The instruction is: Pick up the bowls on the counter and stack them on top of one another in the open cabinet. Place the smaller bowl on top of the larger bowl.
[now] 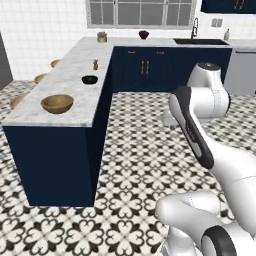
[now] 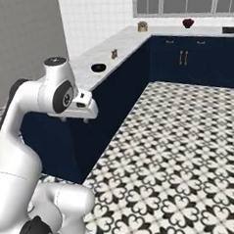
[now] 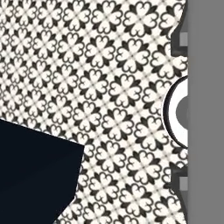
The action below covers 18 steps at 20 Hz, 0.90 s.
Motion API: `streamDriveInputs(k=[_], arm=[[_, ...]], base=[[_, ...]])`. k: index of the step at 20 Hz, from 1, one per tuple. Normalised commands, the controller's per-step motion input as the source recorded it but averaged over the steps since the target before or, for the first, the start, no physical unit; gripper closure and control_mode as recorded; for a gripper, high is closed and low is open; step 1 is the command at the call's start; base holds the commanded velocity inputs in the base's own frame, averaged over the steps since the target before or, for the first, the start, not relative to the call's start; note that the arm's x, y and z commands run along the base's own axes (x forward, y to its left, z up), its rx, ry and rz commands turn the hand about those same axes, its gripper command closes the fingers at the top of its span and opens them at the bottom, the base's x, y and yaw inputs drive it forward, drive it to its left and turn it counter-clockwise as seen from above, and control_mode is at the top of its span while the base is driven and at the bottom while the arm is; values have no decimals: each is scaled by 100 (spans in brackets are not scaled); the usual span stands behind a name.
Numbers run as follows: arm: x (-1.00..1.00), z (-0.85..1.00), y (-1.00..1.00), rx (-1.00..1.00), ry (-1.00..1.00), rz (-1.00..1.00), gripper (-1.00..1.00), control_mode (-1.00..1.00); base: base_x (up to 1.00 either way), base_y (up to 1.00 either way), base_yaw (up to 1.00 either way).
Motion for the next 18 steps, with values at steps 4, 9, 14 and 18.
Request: streamDriveInputs(k=[4, 9, 14, 18], arm=[[0, 0, 0, 0, 0, 0, -100, 100], [0, 0, 0, 0, 0, 0, -100, 100], [0, 0, 0, 0, 0, 0, -100, 100], [0, 0, 0, 0, 0, 0, -100, 100]], base=[[88, -47, 3], [100, -88, 8], [100, -71, 6], [100, -46, 18]])
